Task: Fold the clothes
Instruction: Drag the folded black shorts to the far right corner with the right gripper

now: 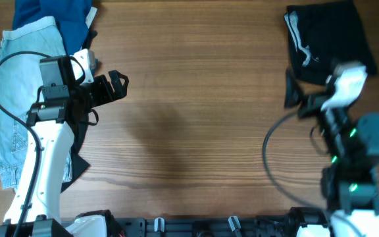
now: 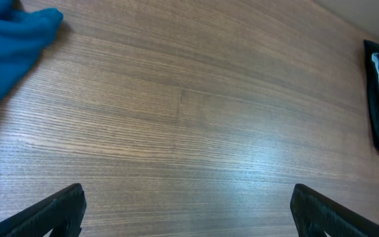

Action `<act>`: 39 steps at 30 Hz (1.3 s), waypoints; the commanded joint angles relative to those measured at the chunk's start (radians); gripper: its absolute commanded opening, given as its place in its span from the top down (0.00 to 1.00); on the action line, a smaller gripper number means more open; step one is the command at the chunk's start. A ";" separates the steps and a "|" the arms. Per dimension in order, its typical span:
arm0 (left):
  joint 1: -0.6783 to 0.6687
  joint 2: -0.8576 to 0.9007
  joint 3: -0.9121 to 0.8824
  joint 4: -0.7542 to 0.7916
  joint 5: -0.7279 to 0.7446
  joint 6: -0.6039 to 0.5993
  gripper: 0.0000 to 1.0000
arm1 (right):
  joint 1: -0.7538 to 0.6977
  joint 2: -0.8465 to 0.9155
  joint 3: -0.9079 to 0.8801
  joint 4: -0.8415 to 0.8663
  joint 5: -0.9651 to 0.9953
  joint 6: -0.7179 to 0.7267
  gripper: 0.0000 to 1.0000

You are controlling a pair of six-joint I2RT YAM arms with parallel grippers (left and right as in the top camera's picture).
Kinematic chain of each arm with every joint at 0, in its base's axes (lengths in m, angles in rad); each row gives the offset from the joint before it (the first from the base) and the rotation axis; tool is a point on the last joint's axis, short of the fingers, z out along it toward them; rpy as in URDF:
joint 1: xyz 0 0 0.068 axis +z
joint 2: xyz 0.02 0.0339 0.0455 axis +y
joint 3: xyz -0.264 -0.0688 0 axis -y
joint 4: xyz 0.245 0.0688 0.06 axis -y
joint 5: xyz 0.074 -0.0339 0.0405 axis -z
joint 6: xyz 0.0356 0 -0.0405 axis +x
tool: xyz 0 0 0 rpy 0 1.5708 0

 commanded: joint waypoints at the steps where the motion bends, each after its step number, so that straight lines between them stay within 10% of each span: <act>1: 0.003 0.009 0.015 0.002 0.002 -0.005 0.00 | 0.000 -0.182 -0.202 0.029 0.023 -0.018 0.00; 15: 0.003 0.009 0.015 0.002 0.002 -0.005 0.00 | 0.000 -0.581 -0.578 0.052 -0.015 -0.018 0.00; 39: 0.003 0.009 0.015 0.002 0.002 -0.005 0.00 | -0.001 -0.701 -0.657 0.038 0.008 -0.020 0.00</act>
